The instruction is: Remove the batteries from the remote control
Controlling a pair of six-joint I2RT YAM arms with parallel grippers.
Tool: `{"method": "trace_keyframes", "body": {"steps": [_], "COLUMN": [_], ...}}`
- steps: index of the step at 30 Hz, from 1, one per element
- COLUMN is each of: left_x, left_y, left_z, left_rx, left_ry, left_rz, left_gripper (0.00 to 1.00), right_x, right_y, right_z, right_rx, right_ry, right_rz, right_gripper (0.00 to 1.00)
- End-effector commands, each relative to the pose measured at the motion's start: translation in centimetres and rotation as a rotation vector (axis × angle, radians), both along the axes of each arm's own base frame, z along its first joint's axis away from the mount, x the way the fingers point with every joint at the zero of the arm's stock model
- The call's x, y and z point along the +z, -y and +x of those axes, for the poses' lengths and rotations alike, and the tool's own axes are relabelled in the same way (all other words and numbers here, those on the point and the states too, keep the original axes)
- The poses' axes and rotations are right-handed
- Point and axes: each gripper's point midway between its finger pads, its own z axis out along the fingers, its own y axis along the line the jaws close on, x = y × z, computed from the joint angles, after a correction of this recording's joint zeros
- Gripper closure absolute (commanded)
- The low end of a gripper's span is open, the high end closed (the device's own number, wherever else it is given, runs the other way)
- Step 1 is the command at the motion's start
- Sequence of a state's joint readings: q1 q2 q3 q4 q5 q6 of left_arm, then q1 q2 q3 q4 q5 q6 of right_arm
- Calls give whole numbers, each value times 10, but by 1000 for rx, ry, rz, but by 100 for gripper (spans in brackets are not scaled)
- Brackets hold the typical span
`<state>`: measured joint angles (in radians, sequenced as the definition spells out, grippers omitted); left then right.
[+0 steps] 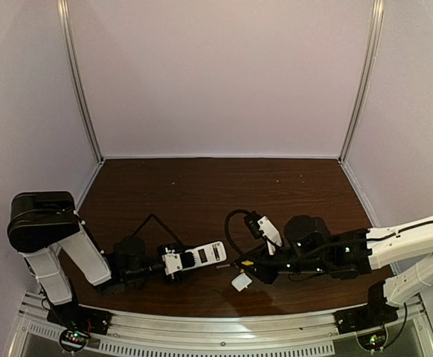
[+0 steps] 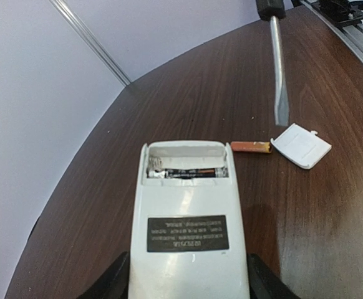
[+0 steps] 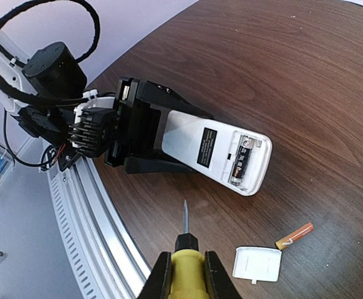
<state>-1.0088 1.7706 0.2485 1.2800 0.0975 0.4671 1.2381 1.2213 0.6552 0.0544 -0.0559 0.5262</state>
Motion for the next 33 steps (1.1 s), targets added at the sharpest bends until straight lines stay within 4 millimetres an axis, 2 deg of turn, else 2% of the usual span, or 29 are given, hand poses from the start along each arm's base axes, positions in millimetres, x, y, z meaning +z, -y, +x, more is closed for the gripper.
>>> {"method": "trace_keyframes", "body": {"steps": [1, 14, 20, 33], "left_x": [26, 17, 9, 10], "left_y": [6, 16, 27, 27], "left_z": [-5, -2, 2, 2], "left_rx": [-44, -54, -56, -57], "left_ry": [78, 4, -71, -73], "left_rz": [-96, -46, 10, 8], "left_gripper": [100, 100, 100, 100], "right_x": [13, 16, 10, -2], "right_y": [-9, 10, 11, 18], "right_z": [12, 45, 48, 58], "right_rx": [-30, -218, -230, -282], "right_ry": [44, 133, 132, 135], "right_rz": [24, -2, -6, -56], "right_gripper": [100, 100, 100, 100]}}
